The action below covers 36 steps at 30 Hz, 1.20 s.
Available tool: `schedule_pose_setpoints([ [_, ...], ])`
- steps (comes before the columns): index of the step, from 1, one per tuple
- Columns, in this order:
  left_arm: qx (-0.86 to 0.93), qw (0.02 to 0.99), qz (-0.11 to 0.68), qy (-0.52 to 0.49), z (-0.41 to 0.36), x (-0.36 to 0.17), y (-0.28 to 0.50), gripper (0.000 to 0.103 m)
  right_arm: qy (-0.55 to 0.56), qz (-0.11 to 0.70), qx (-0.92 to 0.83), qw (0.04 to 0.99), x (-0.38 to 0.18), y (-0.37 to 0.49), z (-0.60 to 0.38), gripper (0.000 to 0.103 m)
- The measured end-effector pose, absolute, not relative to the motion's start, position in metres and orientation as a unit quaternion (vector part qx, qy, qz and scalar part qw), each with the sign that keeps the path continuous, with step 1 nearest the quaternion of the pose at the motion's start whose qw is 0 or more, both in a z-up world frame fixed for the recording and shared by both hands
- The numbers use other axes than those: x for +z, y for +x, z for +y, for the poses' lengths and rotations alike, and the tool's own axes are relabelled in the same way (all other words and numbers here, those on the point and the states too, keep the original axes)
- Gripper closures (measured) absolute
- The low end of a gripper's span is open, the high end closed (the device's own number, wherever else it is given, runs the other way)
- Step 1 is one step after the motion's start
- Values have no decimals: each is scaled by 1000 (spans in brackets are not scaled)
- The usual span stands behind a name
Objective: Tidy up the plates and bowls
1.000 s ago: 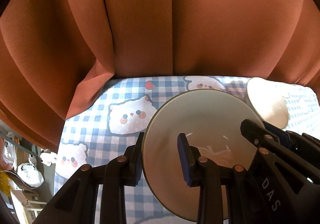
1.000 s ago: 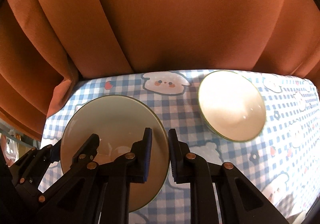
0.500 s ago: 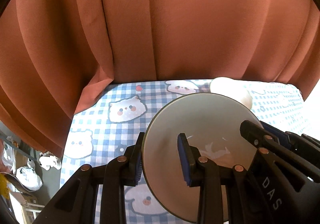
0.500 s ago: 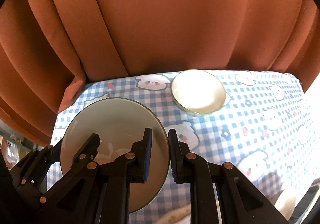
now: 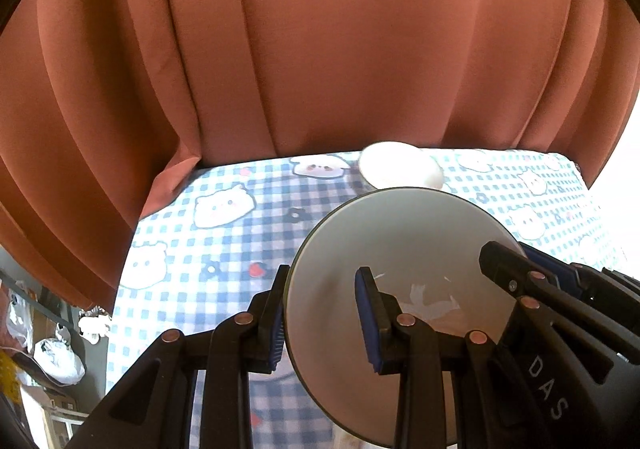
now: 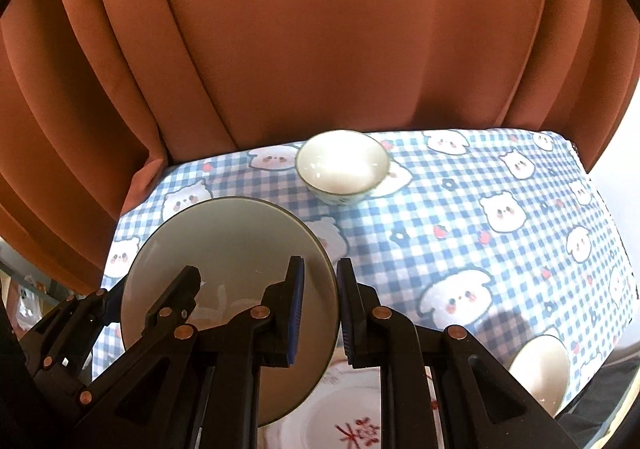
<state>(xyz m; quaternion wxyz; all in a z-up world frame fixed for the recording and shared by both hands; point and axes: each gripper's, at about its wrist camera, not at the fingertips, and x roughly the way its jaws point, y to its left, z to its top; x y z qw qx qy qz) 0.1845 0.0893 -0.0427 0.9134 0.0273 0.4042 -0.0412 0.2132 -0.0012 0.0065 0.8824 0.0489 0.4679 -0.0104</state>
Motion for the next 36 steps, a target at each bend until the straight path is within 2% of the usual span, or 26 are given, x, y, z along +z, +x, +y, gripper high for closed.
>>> schedule_pose_setpoints([
  [36, -23, 902, 431, 9, -126, -72, 88, 72, 20, 497, 37, 867, -20, 121, -229, 83],
])
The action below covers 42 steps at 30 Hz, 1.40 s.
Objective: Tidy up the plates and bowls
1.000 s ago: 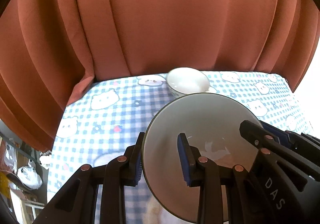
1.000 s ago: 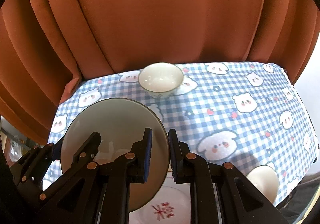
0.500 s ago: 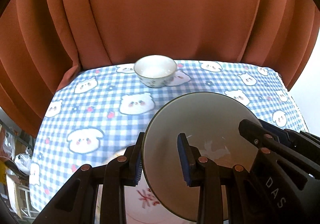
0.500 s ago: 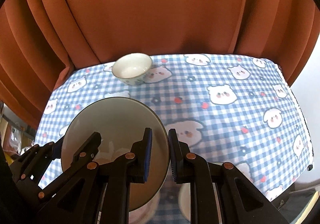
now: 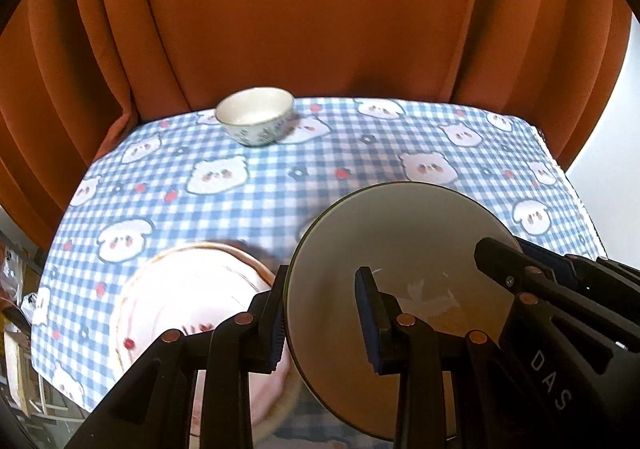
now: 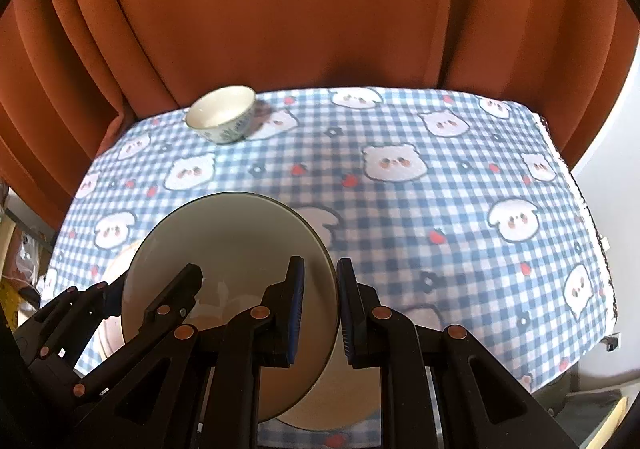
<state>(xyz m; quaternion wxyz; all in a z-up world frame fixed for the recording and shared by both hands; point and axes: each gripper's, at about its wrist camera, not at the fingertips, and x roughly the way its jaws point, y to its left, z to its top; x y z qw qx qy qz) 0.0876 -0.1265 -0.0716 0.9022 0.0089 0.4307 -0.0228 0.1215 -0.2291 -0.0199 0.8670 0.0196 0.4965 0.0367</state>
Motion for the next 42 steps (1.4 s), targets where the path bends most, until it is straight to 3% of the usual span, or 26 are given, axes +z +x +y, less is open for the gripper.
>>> schedule_pose_setpoints([
  [30, -7, 870, 492, 26, -164, -135, 89, 74, 14, 568, 29, 823, -84, 119, -265, 83],
  [42, -8, 869, 494, 34, -168, -140, 90, 73, 9, 559, 24, 829, -94, 118, -266, 83],
])
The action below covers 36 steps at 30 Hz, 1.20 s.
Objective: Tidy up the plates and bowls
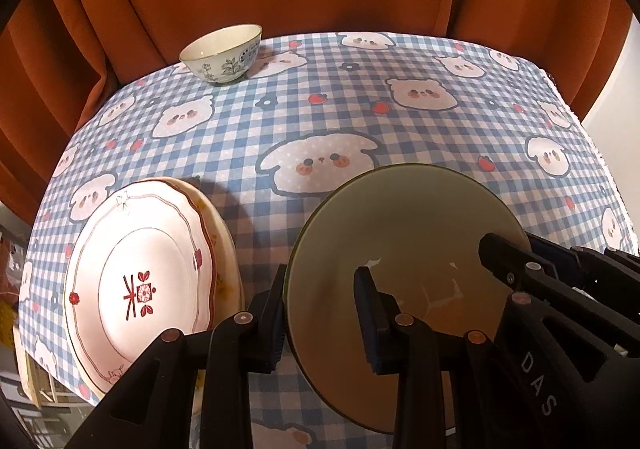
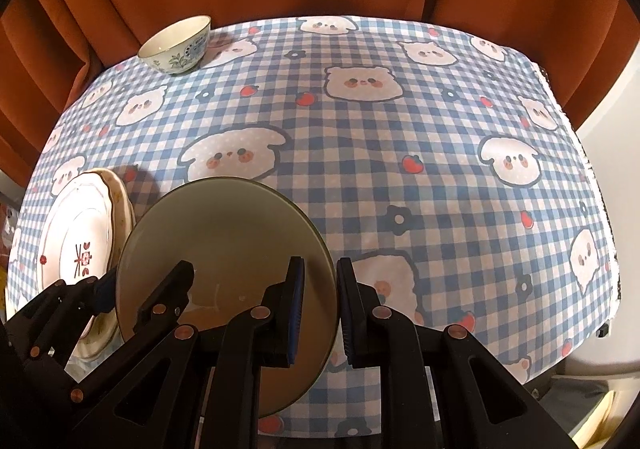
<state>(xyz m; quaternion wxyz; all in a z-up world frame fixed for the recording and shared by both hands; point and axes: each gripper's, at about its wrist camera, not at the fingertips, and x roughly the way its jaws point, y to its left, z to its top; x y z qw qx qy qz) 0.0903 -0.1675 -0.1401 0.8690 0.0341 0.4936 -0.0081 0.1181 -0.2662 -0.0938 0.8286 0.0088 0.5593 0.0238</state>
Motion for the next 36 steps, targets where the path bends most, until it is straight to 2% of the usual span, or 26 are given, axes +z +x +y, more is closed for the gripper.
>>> schedule_pose_setpoints([
  [4, -24, 867, 497, 30, -164, -139, 87, 69, 14, 561, 17, 828, -94, 115, -265, 83],
  [7, -31, 872, 487, 35, -159, -134, 85, 59, 25, 561, 10, 827, -92, 114, -266, 83],
  [9, -33, 875, 482, 33, -152, -131, 85, 47, 28, 558, 0, 830, -90, 113, -266, 83],
  [11, -39, 876, 479, 29, -145, -127, 85, 46, 28, 554, -12, 832, -85, 111, -264, 83],
  [19, -53, 887, 459, 16, -104, -106, 84, 38, 35, 533, -45, 844, -60, 107, -241, 63],
  [24, -57, 892, 448, 20, -73, -93, 86, 33, 37, 521, -52, 851, -44, 109, -214, 60],
  [28, -53, 897, 438, 21, -43, -83, 89, 30, 40, 507, -60, 859, -31, 111, -190, 52],
  [30, -54, 899, 434, 22, -32, -79, 91, 24, 39, 502, -60, 862, -26, 112, -179, 50],
  [33, -60, 903, 424, 30, -16, -72, 92, 22, 39, 493, -52, 867, -19, 114, -159, 36],
  [36, -67, 905, 418, 36, -2, -65, 95, 21, 26, 479, -50, 876, -11, 116, -137, 35],
])
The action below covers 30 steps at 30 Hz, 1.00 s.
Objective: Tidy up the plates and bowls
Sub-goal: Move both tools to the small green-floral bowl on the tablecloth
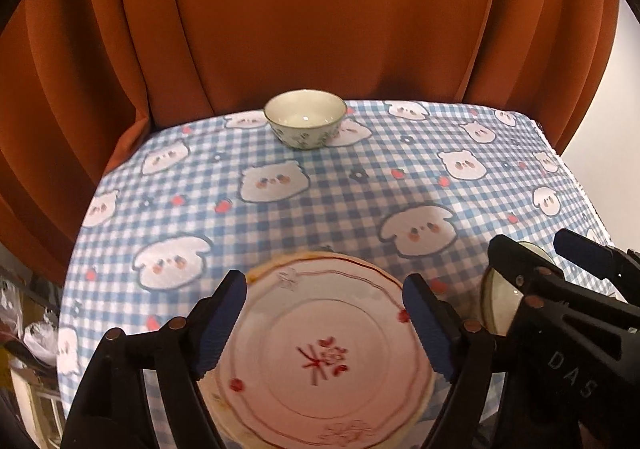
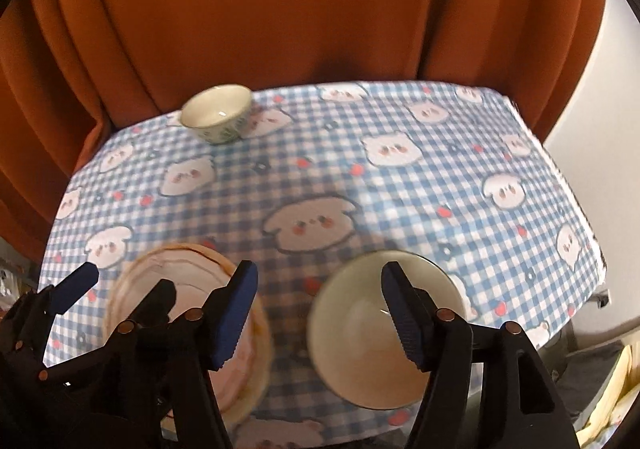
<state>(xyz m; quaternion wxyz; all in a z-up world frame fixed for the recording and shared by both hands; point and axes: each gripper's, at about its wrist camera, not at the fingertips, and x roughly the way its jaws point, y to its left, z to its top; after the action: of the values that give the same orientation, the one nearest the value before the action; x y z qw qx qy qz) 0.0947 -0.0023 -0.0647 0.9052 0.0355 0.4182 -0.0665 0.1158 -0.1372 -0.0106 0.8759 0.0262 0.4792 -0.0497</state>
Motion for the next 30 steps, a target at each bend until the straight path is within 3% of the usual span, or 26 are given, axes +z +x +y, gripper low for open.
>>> schedule_pose_setpoints([
  [18, -62, 923, 379, 31, 41, -23, 151, 21, 27, 438, -71, 896, 33, 174, -79, 32],
  [30, -46, 926, 373, 32, 46, -23, 216, 21, 34, 429, -71, 900, 31, 243, -75, 30],
])
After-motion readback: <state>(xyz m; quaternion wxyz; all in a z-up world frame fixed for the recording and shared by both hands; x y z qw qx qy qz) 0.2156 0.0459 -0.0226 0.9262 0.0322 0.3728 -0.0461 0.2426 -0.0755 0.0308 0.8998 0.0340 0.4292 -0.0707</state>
